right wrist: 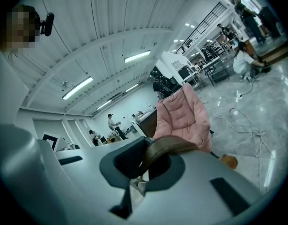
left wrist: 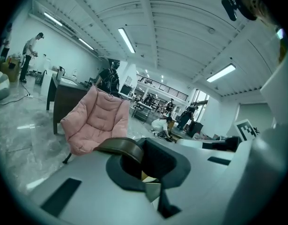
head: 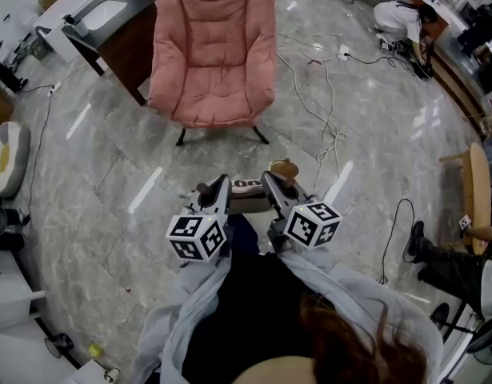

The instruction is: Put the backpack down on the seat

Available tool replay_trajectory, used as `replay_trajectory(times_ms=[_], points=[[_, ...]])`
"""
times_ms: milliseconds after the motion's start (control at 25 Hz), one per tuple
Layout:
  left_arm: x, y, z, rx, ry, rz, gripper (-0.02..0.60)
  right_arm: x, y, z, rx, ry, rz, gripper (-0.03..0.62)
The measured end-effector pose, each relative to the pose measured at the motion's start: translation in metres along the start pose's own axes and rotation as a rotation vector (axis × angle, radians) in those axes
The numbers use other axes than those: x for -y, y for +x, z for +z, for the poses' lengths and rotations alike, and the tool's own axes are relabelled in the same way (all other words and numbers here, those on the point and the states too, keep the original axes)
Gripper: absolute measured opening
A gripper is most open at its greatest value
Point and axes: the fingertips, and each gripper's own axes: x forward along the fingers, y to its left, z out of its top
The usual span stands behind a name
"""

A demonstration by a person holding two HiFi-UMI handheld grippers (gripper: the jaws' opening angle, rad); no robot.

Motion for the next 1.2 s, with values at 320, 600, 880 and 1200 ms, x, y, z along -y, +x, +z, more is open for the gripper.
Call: replay_trajectory(times_ms=[320,600,880,1200], points=[[-0.057,0.037,0.048,0.014,-0.005,0.018,0.014,-0.002,0.080,0.030,-0.019,-0.019,0.019,0.008],[-0.107,0.073,0.071,0.003,0.013,0.010,0.014,0.006,0.144,0.041,-0.018,-0.018,0.029,0.008],[-0.138,0.087,0.088,0.004,0.005,0.011,0.014,0.003,0.182,0.047,-0.031,-0.011,0.045,0.008],[-0.145,0.090,0.092,0.022,-0.021,0.018,0.014,0.001,0.191,0.052,-0.064,-0.039,0.054,0.008]])
